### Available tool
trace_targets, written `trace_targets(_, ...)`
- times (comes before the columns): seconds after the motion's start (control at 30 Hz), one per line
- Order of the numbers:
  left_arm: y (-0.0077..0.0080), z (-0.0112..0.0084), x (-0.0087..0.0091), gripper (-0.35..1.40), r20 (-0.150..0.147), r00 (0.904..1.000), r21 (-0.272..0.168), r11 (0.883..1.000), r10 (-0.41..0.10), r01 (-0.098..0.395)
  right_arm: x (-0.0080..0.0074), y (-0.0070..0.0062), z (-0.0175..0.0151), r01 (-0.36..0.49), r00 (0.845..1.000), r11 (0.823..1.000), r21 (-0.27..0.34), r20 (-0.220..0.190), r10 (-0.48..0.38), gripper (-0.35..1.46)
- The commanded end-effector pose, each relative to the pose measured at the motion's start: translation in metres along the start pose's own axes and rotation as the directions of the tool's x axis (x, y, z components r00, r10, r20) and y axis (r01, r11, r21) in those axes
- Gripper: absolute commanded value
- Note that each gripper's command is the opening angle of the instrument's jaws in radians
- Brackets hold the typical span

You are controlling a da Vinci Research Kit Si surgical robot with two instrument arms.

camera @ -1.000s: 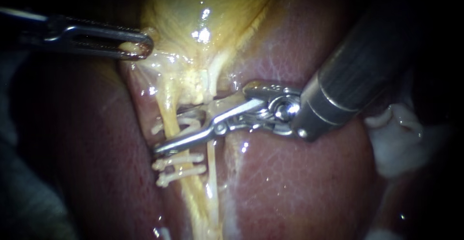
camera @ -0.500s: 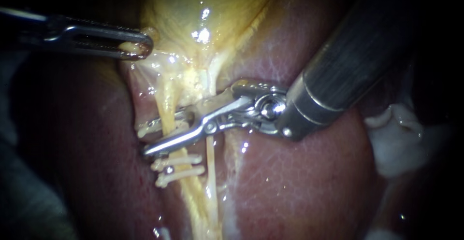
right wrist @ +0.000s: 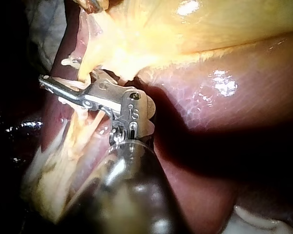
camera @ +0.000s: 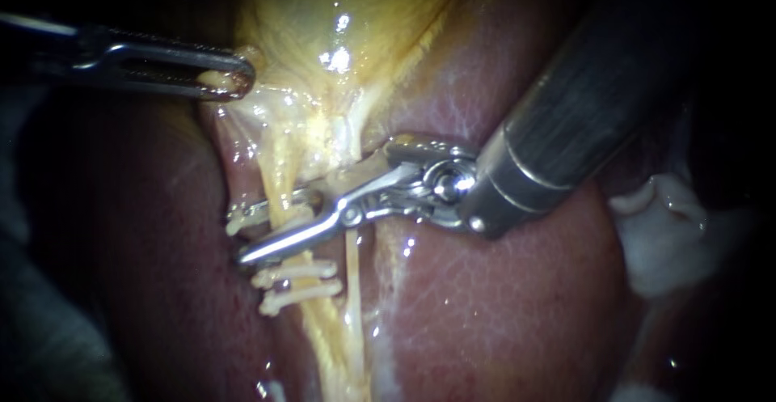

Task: Clipping third clip left tube

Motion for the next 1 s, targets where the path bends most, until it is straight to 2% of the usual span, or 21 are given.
trace_targets(0.03,0.0000,0.0000,0.0000,-0.35,0.000,1.0000,-0.001,1.000,0.001,-0.001,0.0002,-0.0003,-0.0001,-0.002,1.000,1.000,0.002,-0.004,0.002,0.48)
trace_targets(0.27,-0.0001,-0.0001,0.0000,-0.35,-0.001,1.0000,0.001,1.000,0.001,-0.001,0.0022,-0.0023,-0.0004,-0.011,0.999,0.999,0.031,-0.038,0.012,0.46)
trace_targets(0.5,-0.0001,-0.0001,0.0000,-0.35,-0.001,1.0000,0.001,1.000,0.001,-0.001,0.0028,-0.0031,-0.0001,-0.012,0.998,0.999,0.048,-0.055,0.014,0.45)
trace_targets(0.77,-0.0002,0.0000,0.0000,-0.35,-0.001,1.0000,0.001,1.000,0.001,-0.001,0.0027,-0.0030,-0.0001,-0.016,0.998,0.998,0.057,-0.052,0.019,0.45)
trace_targets(0.83,-0.0002,0.0000,0.0000,-0.35,-0.001,1.0000,0.001,1.000,0.001,-0.001,0.0027,-0.0026,-0.0002,-0.017,0.999,0.999,0.044,-0.046,0.019,0.45)
trace_targets(1.0,-0.0002,0.0000,0.0000,-0.35,-0.001,1.0000,0.002,1.000,0.001,-0.001,0.0020,-0.0015,-0.0011,-0.018,1.000,1.000,-0.015,-0.003,0.018,0.45)
